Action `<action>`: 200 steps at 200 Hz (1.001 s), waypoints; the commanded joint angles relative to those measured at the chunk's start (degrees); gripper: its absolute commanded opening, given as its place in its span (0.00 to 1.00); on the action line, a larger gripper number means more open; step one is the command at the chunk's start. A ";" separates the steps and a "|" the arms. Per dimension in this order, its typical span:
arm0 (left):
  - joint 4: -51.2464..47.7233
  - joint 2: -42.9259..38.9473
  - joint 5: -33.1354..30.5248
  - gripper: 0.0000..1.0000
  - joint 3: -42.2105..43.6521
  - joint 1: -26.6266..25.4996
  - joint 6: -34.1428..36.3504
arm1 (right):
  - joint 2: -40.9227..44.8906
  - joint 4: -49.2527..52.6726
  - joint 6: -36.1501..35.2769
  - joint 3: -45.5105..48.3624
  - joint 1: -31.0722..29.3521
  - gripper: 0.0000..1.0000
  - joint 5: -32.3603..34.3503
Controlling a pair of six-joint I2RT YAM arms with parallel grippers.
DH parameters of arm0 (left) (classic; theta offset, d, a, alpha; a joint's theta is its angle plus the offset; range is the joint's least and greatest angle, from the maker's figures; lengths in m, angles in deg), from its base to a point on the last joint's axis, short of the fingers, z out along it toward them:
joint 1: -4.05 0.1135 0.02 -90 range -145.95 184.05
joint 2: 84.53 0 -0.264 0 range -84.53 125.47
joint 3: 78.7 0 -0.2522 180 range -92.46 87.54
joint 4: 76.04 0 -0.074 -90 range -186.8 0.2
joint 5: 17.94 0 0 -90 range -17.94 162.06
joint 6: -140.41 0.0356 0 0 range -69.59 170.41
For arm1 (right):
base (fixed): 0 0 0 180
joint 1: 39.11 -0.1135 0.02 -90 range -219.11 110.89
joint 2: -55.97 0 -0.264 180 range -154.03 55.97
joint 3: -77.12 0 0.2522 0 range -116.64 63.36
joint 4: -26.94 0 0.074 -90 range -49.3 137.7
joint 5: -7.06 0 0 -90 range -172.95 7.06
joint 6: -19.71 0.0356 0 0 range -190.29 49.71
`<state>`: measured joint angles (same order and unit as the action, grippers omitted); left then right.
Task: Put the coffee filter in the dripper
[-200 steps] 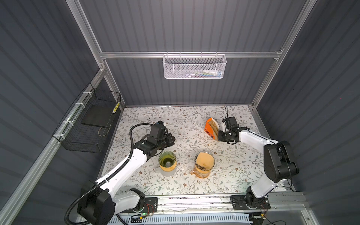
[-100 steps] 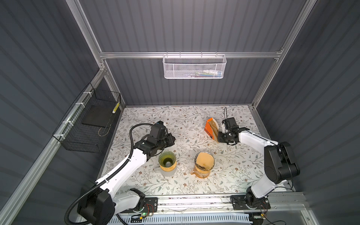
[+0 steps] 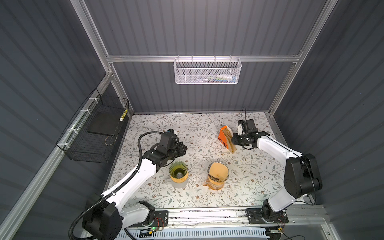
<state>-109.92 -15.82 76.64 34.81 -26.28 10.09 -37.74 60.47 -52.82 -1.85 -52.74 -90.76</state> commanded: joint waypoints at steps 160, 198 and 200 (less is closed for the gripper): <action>-1.24 -0.68 -0.10 0.23 -0.02 -0.06 0.59 | -5.96 -0.38 -1.13 -4.09 0.88 0.28 -2.63; -1.06 -0.76 -0.09 0.23 0.18 -0.08 0.51 | -4.23 -0.02 -1.34 -2.79 0.88 0.29 -1.95; -1.00 -0.77 -0.05 0.23 0.17 -0.04 0.48 | -4.21 0.07 -1.42 -2.81 0.88 0.29 -1.90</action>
<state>-110.12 -15.84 76.60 34.81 -26.28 10.09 -43.95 59.23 -53.43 -5.26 -51.89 -93.23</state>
